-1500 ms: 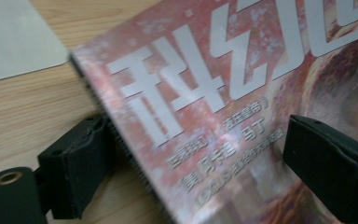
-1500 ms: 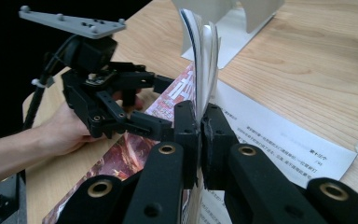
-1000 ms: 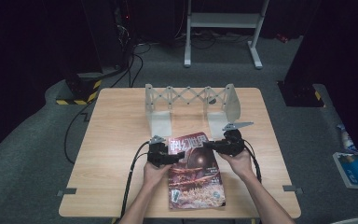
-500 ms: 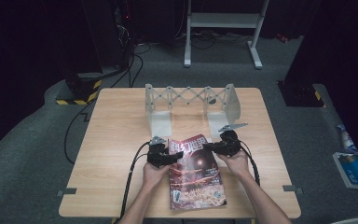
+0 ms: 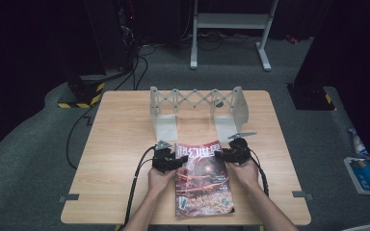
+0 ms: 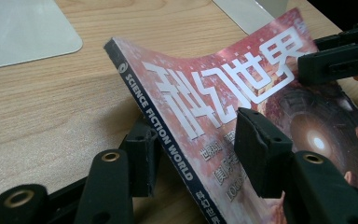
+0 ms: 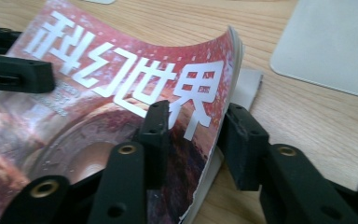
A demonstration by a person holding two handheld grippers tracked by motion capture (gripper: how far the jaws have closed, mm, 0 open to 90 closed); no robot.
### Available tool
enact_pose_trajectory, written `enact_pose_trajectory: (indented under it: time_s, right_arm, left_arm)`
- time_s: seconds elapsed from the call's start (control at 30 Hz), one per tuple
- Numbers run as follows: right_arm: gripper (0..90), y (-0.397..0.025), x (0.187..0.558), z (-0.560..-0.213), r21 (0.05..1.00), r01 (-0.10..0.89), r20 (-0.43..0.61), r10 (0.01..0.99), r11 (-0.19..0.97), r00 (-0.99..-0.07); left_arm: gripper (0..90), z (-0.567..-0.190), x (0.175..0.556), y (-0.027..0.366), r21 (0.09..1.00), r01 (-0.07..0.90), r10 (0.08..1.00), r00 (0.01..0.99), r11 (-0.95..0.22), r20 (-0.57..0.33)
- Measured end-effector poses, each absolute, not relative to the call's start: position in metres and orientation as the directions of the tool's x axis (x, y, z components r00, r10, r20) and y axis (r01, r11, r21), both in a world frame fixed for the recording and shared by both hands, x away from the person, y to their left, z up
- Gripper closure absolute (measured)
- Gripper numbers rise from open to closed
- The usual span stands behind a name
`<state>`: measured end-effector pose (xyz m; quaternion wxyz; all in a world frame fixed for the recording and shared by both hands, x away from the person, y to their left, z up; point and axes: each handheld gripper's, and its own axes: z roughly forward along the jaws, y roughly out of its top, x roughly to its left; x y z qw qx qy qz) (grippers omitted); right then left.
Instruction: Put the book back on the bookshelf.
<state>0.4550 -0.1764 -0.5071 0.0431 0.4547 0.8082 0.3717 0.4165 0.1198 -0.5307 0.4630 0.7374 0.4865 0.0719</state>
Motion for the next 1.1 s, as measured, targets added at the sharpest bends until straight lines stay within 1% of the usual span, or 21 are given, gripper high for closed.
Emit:
enact_pose_trajectory:
  time_s: [0.03, 0.13, 0.2, 0.33, 0.4, 0.47, 0.63, 0.73, 1.0, 1.1]
  right_arm:
    - [59.5, -0.176, 0.454, -0.507, 0.640, 0.702, 0.249, 0.781, 0.312, -0.573]
    - [60.1, -0.179, 0.452, -0.504, 0.645, 0.694, 0.191, 0.812, 0.319, -0.551]
    - [63.7, -0.183, 0.452, -0.501, 0.650, 0.692, 0.174, 0.824, 0.316, -0.540]
    - [75.5, -0.187, 0.451, -0.499, 0.655, 0.689, 0.147, 0.841, 0.311, -0.520]
    - [81.0, -0.187, 0.451, -0.499, 0.653, 0.684, 0.112, 0.852, 0.325, -0.511]
    - [83.9, -0.186, 0.452, -0.501, 0.644, 0.688, 0.093, 0.858, 0.335, -0.505]
    - [86.4, -0.178, 0.453, -0.508, 0.624, 0.694, 0.062, 0.863, 0.358, -0.501]
    - [87.8, -0.176, 0.455, -0.508, 0.624, 0.696, 0.066, 0.863, 0.355, -0.500]
    - [89.5, -0.177, 0.456, -0.510, 0.636, 0.678, 0.081, 0.843, 0.367, -0.532]
    - [89.5, -0.175, 0.457, -0.511, 0.640, 0.672, 0.091, 0.832, 0.372, -0.547]
  left_arm:
    - [51.3, -0.531, 0.416, 0.120, 0.751, 0.653, 0.784, 0.514, -0.095, -0.348]
    - [51.3, -0.531, 0.417, 0.120, 0.750, 0.655, 0.783, 0.514, -0.093, -0.352]
    - [50.9, -0.531, 0.417, 0.120, 0.750, 0.655, 0.783, 0.515, -0.095, -0.350]
    - [50.1, -0.530, 0.418, 0.120, 0.751, 0.652, 0.784, 0.517, -0.101, -0.344]
    - [49.7, -0.530, 0.418, 0.120, 0.751, 0.652, 0.782, 0.519, -0.100, -0.346]
    - [49.3, -0.530, 0.418, 0.120, 0.751, 0.652, 0.782, 0.520, -0.103, -0.344]
    - [47.7, -0.529, 0.420, 0.119, 0.743, 0.659, 0.781, 0.524, -0.118, -0.341]
    - [46.8, -0.528, 0.422, 0.119, 0.740, 0.661, 0.780, 0.527, -0.126, -0.338]
    - [46.4, -0.528, 0.424, 0.121, 0.729, 0.677, 0.766, 0.521, -0.102, -0.377]
    - [44.2, -0.528, 0.424, 0.122, 0.727, 0.680, 0.759, 0.523, -0.099, -0.387]
